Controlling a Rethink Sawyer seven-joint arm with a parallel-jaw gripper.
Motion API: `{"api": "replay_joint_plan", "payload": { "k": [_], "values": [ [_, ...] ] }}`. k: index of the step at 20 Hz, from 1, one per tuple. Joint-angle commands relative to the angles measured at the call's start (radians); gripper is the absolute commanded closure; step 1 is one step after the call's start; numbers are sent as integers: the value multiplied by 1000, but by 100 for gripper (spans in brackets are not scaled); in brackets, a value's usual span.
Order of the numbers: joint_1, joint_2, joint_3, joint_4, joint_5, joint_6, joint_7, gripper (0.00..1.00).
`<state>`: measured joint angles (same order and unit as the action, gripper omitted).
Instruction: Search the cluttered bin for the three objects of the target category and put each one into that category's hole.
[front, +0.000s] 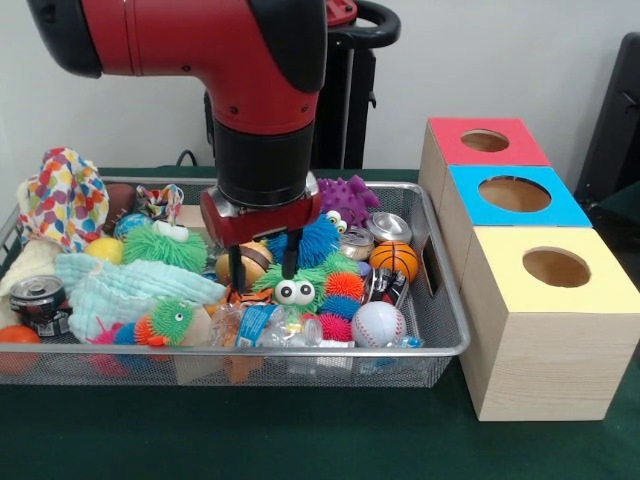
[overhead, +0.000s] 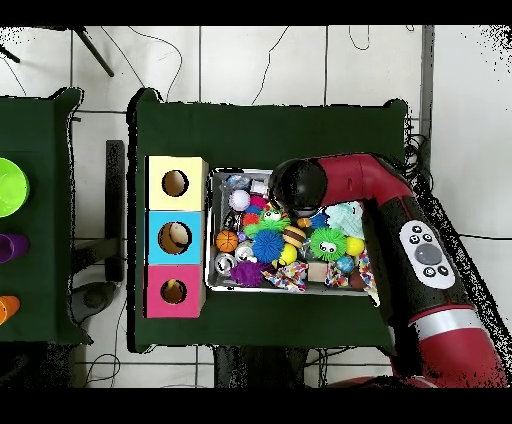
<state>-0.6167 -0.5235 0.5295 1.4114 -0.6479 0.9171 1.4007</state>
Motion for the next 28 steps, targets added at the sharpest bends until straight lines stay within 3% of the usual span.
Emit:
{"api": "replay_joint_plan", "payload": {
  "k": [1,19,28],
  "values": [
    [-13,62,-52,-31,-105,6,-149,0],
    [-9,83,-85,-28,-117,33,-126,0],
    [-14,91,-105,6,-83,58,-104,0]
  ]
}}
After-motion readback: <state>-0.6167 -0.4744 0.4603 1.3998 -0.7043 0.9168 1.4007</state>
